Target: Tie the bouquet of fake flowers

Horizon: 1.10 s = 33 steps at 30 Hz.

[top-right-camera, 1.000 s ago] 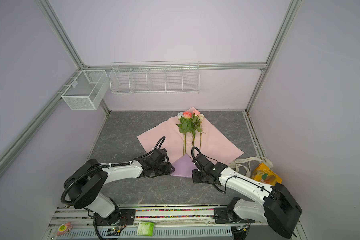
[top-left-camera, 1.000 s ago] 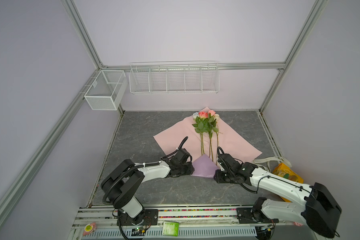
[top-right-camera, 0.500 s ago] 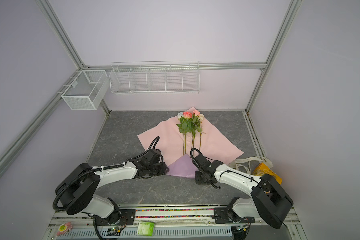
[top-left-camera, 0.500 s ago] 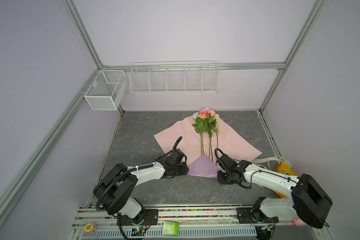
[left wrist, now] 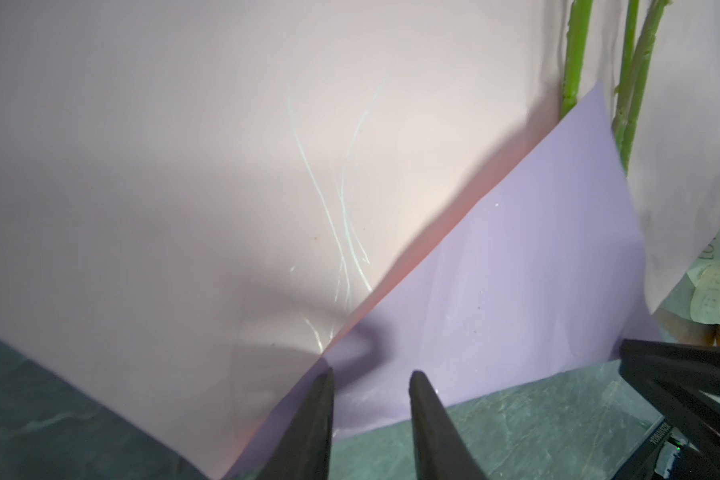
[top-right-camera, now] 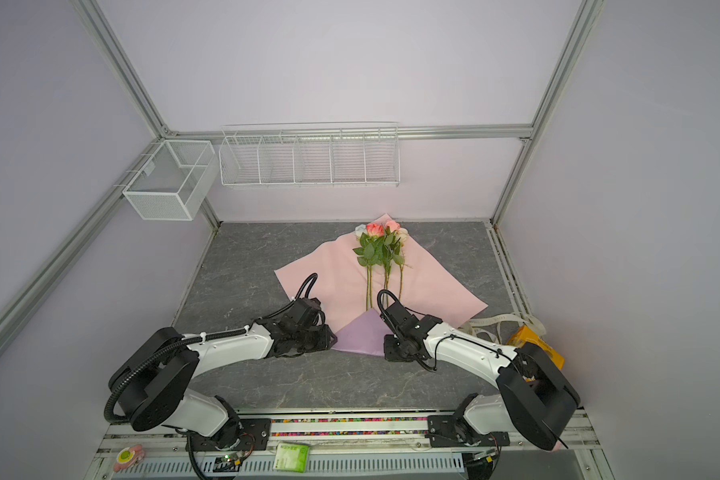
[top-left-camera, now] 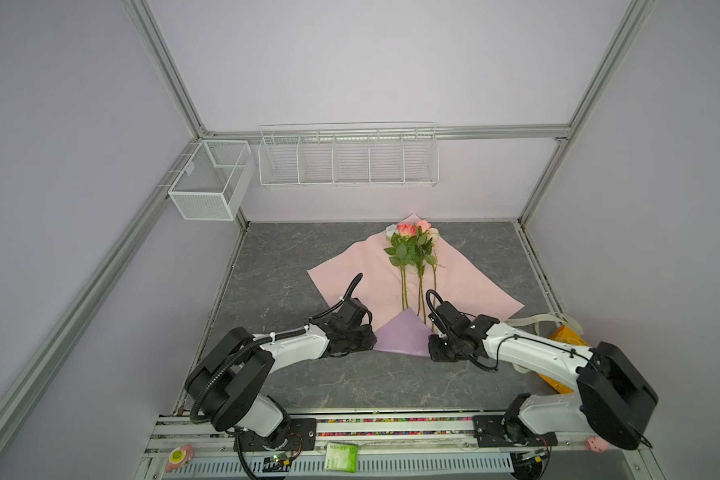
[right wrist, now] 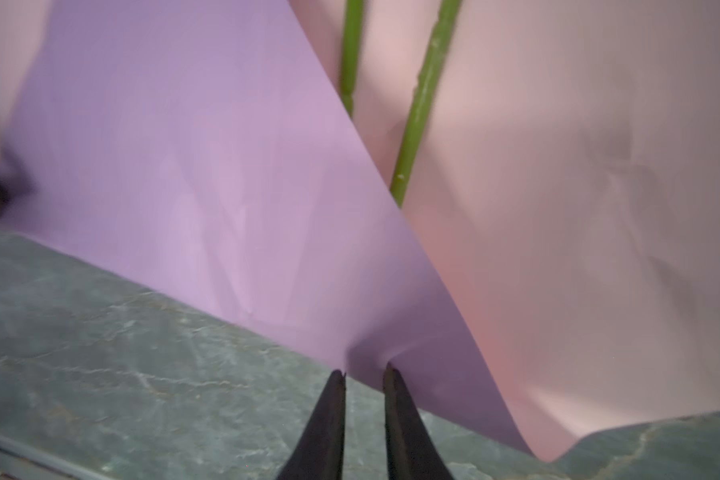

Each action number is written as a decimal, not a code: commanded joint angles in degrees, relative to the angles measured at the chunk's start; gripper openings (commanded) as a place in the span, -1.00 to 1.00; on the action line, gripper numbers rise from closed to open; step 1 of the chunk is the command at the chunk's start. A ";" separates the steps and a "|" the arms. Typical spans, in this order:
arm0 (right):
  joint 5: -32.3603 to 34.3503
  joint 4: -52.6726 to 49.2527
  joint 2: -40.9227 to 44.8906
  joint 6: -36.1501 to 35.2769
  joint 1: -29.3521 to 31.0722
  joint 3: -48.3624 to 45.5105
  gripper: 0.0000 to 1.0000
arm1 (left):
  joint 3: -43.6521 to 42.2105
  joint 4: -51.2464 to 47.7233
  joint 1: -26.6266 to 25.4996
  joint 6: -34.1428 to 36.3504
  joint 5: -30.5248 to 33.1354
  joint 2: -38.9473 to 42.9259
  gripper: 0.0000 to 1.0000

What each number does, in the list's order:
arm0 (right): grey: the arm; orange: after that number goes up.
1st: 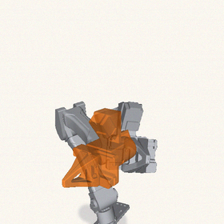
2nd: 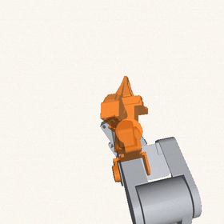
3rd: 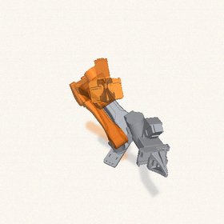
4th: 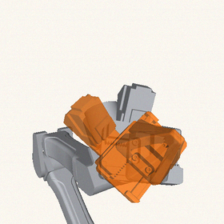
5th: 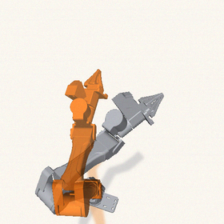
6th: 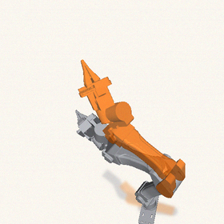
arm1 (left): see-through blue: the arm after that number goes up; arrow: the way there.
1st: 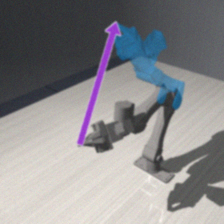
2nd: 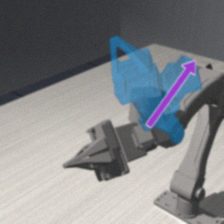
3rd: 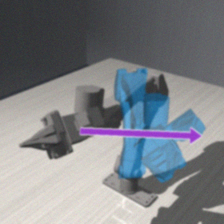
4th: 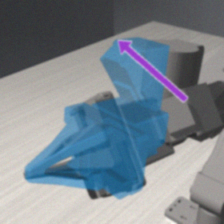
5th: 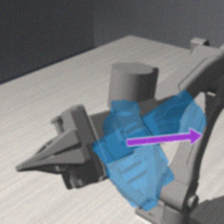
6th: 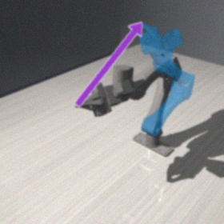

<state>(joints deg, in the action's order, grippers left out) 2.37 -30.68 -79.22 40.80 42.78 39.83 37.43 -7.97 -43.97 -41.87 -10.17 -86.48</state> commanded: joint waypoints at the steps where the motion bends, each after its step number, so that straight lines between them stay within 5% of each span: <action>1: 4.46 -2.08 -2.13 1.76 -0.34 -0.73 -0.56 | -1.13 -3.17 0.28 0.72 1.68 -2.83 -0.39; 16: 6.37 -10.89 4.07 3.85 -2.13 -0.78 -0.40 | -1.87 -3.73 0.29 0.67 2.77 -5.57 -0.53; 33: 6.44 -10.03 0.71 4.27 -5.70 -3.77 -0.56 | -4.11 -3.56 0.29 0.08 3.23 -2.57 -0.58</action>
<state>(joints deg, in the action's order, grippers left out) 8.51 -40.05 -77.76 44.16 37.36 37.69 36.53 -4.08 -43.88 -41.52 -9.61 -87.74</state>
